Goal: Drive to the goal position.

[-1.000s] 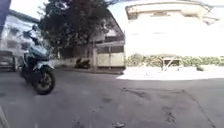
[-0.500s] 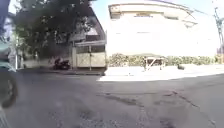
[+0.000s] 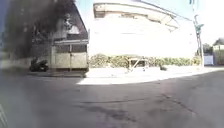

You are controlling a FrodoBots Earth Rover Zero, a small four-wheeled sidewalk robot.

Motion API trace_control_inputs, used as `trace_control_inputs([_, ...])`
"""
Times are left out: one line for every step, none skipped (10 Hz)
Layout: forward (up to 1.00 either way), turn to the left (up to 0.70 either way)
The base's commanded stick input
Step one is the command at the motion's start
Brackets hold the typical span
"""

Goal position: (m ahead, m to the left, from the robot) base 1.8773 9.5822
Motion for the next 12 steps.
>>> trace_control_inputs([0.92,0.36])
trace_control_inputs([0.92,0.36])
trace_control_inputs([0.92,0.36])
trace_control_inputs([0.92,0.36])
trace_control_inputs([0.93,0.36])
trace_control_inputs([0.95,0.37])
trace_control_inputs([0.97,0.37])
trace_control_inputs([0.98,0.38])
trace_control_inputs([0.98,0.38])
trace_control_inputs([0.98,0.38])
trace_control_inputs([0.99,0.38])
trace_control_inputs([1.0,0.39])
